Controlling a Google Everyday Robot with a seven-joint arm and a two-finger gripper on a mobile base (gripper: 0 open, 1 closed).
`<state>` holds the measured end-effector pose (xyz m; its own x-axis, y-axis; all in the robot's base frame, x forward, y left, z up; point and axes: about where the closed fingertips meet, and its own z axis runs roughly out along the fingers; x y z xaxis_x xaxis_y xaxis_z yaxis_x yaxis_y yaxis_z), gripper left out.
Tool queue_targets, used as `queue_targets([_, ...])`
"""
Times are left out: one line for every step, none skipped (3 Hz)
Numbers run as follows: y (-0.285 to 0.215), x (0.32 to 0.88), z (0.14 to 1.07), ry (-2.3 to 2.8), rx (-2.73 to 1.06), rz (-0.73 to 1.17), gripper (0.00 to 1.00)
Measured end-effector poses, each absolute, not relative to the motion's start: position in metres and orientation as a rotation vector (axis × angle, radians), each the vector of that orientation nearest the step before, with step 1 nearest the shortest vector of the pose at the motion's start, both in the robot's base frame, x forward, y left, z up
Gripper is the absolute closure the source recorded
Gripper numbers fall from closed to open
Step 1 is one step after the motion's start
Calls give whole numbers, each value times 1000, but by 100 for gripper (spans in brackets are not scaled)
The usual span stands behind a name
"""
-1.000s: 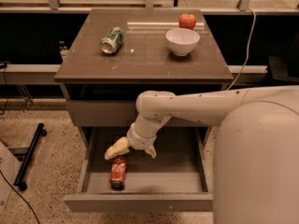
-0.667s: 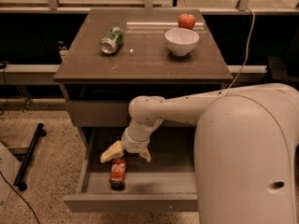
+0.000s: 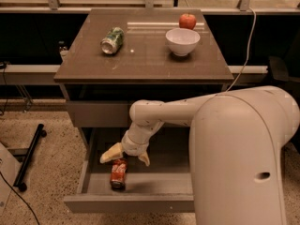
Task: Pick coke can from middle drawer and place on counter
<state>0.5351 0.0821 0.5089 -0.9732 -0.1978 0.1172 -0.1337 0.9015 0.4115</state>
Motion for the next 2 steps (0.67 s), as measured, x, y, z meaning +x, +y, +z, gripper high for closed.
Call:
queue_targets([90,548,485,-2900,128,-626,0])
queue_targets([94,560,455,-2880,-8,-549,0])
